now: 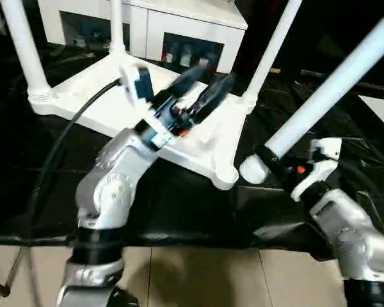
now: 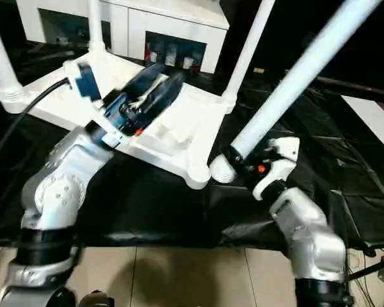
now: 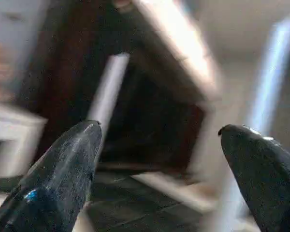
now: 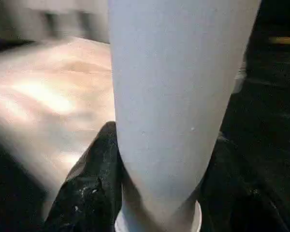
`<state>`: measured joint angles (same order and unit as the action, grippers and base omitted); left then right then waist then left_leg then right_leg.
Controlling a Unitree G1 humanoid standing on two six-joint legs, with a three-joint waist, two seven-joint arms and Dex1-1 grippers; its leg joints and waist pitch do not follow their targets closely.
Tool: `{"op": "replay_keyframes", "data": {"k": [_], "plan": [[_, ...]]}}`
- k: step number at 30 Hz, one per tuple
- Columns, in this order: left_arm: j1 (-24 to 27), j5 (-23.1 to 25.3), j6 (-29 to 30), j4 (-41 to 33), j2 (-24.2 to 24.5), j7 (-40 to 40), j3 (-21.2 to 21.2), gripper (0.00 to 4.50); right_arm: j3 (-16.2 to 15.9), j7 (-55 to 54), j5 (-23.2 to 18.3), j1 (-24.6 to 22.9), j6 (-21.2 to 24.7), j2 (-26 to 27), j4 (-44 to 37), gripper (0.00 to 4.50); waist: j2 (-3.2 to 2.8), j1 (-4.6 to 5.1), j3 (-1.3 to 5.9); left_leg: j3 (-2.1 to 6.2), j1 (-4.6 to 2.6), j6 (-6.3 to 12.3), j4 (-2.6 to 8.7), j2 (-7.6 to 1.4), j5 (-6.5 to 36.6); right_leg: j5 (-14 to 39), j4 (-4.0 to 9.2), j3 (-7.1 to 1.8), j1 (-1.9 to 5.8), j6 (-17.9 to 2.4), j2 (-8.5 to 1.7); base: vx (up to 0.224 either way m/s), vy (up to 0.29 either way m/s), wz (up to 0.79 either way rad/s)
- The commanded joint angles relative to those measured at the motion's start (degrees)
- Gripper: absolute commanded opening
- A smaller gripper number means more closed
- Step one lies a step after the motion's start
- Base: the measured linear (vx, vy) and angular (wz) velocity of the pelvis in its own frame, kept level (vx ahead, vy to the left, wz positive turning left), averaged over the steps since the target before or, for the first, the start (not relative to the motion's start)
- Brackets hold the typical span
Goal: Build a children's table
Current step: Pick table leg
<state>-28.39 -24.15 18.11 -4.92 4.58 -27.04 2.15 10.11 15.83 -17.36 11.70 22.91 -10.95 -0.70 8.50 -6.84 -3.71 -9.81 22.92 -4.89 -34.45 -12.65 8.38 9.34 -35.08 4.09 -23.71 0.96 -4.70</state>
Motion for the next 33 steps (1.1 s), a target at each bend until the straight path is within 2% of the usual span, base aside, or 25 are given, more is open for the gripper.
{"op": "replay_keyframes", "data": {"k": [1, 4, 7, 12, 13, 14, 15, 16, 17, 18, 19, 20, 21, 22, 23, 24, 25, 26, 27, 28, 29, 30, 31, 32, 33], "plan": [[2.8, 7.3, -2.6, 1.9, 2.1, 3.7, -2.3, 4.50, 1.9, -7.6, 6.1, -0.6, -4.0, -0.2, 1.3, 1.86, -0.66, 0.41, 4.23, 0.15, -1.66, -6.24, 4.63, -0.58, 17.4, 16.5, 4.24, -1.95, 2.05, -1.6, -2.66, 0.000, 0.000, 0.00], [9.8, 14.2, -5.1, 1.7, 5.2, 8.6, -1.0, 4.50, 1.3, -6.8, 6.3, -6.3, -5.4, 1.6, -5.1, 1.86, -1.04, 0.64, 4.31, 0.16, -1.44, -5.01, 4.68, -0.74, 16.7, 15.3, 4.08, -2.18, 2.30, -0.7, -2.61, 0.000, 0.000, 0.00], [14.9, 16.6, -6.8, 1.5, 6.0, 10.4, 0.3, 4.50, 0.3, -6.3, 6.6, -9.3, -6.2, 3.0, -8.5, 1.86, -1.15, 1.20, 4.31, 0.10, -1.52, -3.81, 4.76, -0.80, 14.9, 9.9, 3.61, -2.25, 2.29, -2.7, -2.29, 0.000, 0.000, 0.00], [17.5, 21.1, -10.1, 1.0, 5.7, 13.4, -3.2, 4.50, -3.0, -6.1, 7.6, -10.5, -12.8, 4.1, -7.1, 1.86, -1.49, 1.50, 3.33, 0.35, -2.39, -3.95, 5.05, -0.84, 26.6, 24.3, 5.41, -2.24, 0.98, -2.1, -2.63, 0.000, 0.000, 0.00], [17.3, 20.9, -10.2, 1.2, 5.2, 13.9, -3.4, 4.50, -3.2, -6.3, 7.6, -10.4, -13.4, 4.3, -6.8, 1.86, -2.04, 1.61, 3.08, 0.61, -2.98, -4.47, 5.14, -0.82, 31.6, 29.6, 6.07, -2.05, 0.79, -1.5, -2.67, 0.000, 0.000, 0.00], [17.2, 20.9, -10.2, 1.5, 4.6, 14.1, -3.7, 4.50, -3.3, -6.4, 8.2, -10.5, -13.7, 4.6, -7.1, 1.86, -2.30, 1.77, 2.77, 1.06, -3.84, -4.83, 5.12, -0.75, 36.6, 36.4, 6.77, -1.44, 0.81, -0.5, -2.63, 0.000, 0.000, 0.00], [17.2, 21.0, -10.3, 1.6, 4.5, 14.1, -3.8, 4.50, -3.2, -6.5, 8.6, -10.7, -13.8, 4.7, -7.3, 1.86, -2.54, 2.34, 1.93, 1.44, -5.56, -4.78, 4.81, -0.73, 42.7, 43.5, 8.68, 0.20, 0.35, 0.3, -2.04, 0.000, 0.000, 0.00], [16.8, 21.8, -10.5, 2.1, 4.4, 14.3, -4.1, 4.50, -3.0, -6.4, 8.6, -10.8, -13.6, 5.0, -7.7, 1.86, -3.25, 2.69, 1.76, 1.74, -6.77, -4.66, 4.74, -0.86, 45.5, 44.6, 9.41, 1.46, 0.64, 0.2, -1.69, 0.000, 0.000, 0.00], [16.3, 22.2, -10.6, 2.7, 4.2, 14.3, -4.1, 4.50, -2.9, -6.4, 8.5, -10.9, -13.6, 5.0, -7.9, 1.86, -3.75, 3.66, 1.25, 2.11, -6.55, -3.80, 6.09, -1.86, 49.3, 42.2, 9.45, 4.21, 3.03, 0.0, -0.49, 0.000, 0.000, 0.00], [16.3, 22.2, -10.6, 2.7, 4.2, 14.3, -4.1, 4.50, -2.9, -6.4, 8.5, -10.9, -13.6, 5.0, -7.9, 1.86, -5.43, 3.04, 0.60, 1.59, -4.08, -4.09, 9.80, -3.36, 54.5, 36.6, 4.34, 5.15, 6.00, -1.7, 0.57, -0.080, 0.053, -0.19], [15.5, 22.4, -10.6, 3.6, 3.9, 14.5, -3.6, 4.50, -2.9, -6.0, 8.4, -11.2, -14.1, 4.7, -8.1, 1.86, -6.74, -0.35, 0.67, -1.52, 0.60, -5.29, 12.25, -2.07, 59.0, 19.8, -6.05, 5.35, 10.30, -3.6, 1.32, -0.080, 0.053, -0.19], [15.3, 22.6, -10.7, 4.0, 3.8, 14.7, -3.4, 4.50, -3.0, -5.8, 8.4, -11.3, -14.4, 4.5, -8.1, 1.86, -4.74, -0.85, 1.03, -2.37, -2.70, -1.93, 11.84, -3.59, 55.2, 25.0, -7.58, 0.56, 9.09, -2.6, 0.31, 0.000, 0.000, 0.00], [15.2, 22.6, -10.7, 4.0, 3.8, 14.7, -3.4, 4.50, -3.0, -5.8, 8.4, -11.3, -14.4, 4.5, -8.0, 1.86, -2.86, -0.34, 1.08, -1.92, -5.11, -2.13, 8.16, -3.10, 50.7, 39.6, -2.51, -2.17, 7.22, -1.4, -1.67, 0.071, -0.115, -0.04], [14.9, 22.7, -10.8, 4.5, 3.7, 15.2, -3.6, 4.50, -3.3, -5.7, 8.6, -11.3, -15.2, 4.1, -7.7, 1.86, -2.36, -0.62, -0.62, -1.88, -8.48, -0.48, -5.69, 0.49, 31.9, 69.5, 11.68, -4.02, 1.55, -1.7, -9.55, 0.071, -0.115, -0.04], [14.6, 22.9, -11.0, 4.9, 3.8, 15.4, -3.9, 4.50, -3.7, -5.1, 8.7, -11.2, -15.5, 3.7, -7.4, 1.86, -1.91, -1.86, 1.49, 0.75, -1.39, 2.84, -6.15, 0.31, 16.0, 66.4, 9.64, -8.57, 10.06, -3.4, -11.26, 0.118, -0.052, -0.21], [14.5, 22.9, -11.0, 5.0, 3.8, 15.5, -4.0, 4.50, -3.8, -4.9, 8.9, -11.2, -15.5, 3.5, -7.3, 1.86, -1.79, -2.68, 2.04, 1.30, 0.21, 2.90, -4.94, 0.53, 13.1, 59.1, 8.44, -8.23, 12.24, -3.9, -10.01, 0.116, 0.010, 0.05], [14.5, 23.0, -11.0, 5.1, 3.7, 15.5, -4.1, 4.50, -4.0, -4.7, 9.1, -11.2, -15.6, 3.3, -7.2, 1.86, -3.04, -3.06, 2.09, 0.58, -3.44, 2.69, -0.39, 0.02, 13.3, 44.8, 7.43, -5.71, 10.09, -6.2, -5.94, 0.116, 0.010, 0.05], [14.3, 23.2, -11.2, 5.3, 3.6, 15.6, -4.3, 4.50, -4.3, -4.3, 9.3, -11.2, -15.5, 3.2, -6.9, 1.86, -2.43, -2.28, 2.13, 1.13, -1.87, 6.87, 2.67, 1.35, 14.0, 31.7, 6.42, -1.66, 11.44, -6.9, -2.42, 0.079, 0.001, 0.34], [14.2, 23.4, -11.2, 5.3, 3.6, 15.6, -4.4, 4.50, -4.3, -4.1, 9.2, -11.1, -15.4, 3.2, -6.9, 1.86, -4.69, -2.12, 3.51, 1.29, -2.80, 8.30, 3.29, 1.22, 11.9, 26.4, 6.21, -0.86, 12.20, -6.9, -2.43, 0.123, 0.014, 0.47], [14.1, 23.4, -11.3, 5.4, 3.6, 15.6, -4.5, 4.50, -4.4, -4.0, 9.2, -11.1, -15.4, 3.2, -6.8, 1.86, -5.53, -0.95, 3.68, 2.42, -4.85, 12.06, 3.96, 1.00, 12.2, 21.7, 6.20, 0.85, 11.61, -8.0, -1.98, 0.123, 0.014, 0.47], [14.0, 23.5, -11.3, 5.5, 3.6, 15.6, -4.5, 4.50, -4.4, -4.0, 9.2, -11.2, -15.4, 3.3, -6.8, 1.86, -5.88, 0.06, 4.34, 4.78, -5.98, 17.99, 4.17, 0.79, 7.2, 14.0, 4.97, 2.47, 12.11, -7.3, -0.32, 0.182, 0.038, 0.56], [14.1, 23.5, -11.4, 5.5, 3.5, 15.6, -4.4, 4.50, -4.6, -3.9, 9.3, -11.1, -15.4, 3.3, -6.9, 1.86, -6.35, 0.53, 4.40, 6.32, -7.80, 21.67, 4.34, 0.38, 5.2, 12.6, 3.77, 3.26, 11.03, -6.2, 0.53, 0.199, 0.039, 0.49], [14.1, 23.6, -11.6, 5.5, 3.4, 15.7, -4.4, 4.50, -5.1, -3.8, 9.2, -11.1, -15.4, 3.2, -6.8, 1.86, -5.62, 2.66, 5.02, 13.19, -12.54, 36.63, 3.67, 0.04, 0.4, 13.7, -1.10, 3.65, 5.98, -3.1, 1.75, 0.199, 0.039, 0.49], [14.1, 23.6, -11.6, 5.5, 3.4, 15.7, -4.4, 4.50, -5.1, -3.8, 9.2, -11.1, -15.4, 3.2, -6.8, 1.86, -5.45, 3.35, 5.06, 15.72, -13.86, 40.81, 3.74, -0.55, -2.6, 16.0, -3.05, 2.75, 3.82, -1.9, 1.61, 0.184, -0.010, 0.53], [14.2, 23.6, -11.6, 5.5, 3.4, 15.8, -4.4, 4.50, -5.3, -3.7, 9.2, -11.0, -15.4, 3.1, -6.6, 1.86, -5.12, 4.02, 5.12, 17.81, -14.21, 43.31, 4.07, -1.14, -6.1, 17.9, -4.36, 1.42, 2.39, -0.6, 0.90, 0.149, -0.070, 0.45]]}}
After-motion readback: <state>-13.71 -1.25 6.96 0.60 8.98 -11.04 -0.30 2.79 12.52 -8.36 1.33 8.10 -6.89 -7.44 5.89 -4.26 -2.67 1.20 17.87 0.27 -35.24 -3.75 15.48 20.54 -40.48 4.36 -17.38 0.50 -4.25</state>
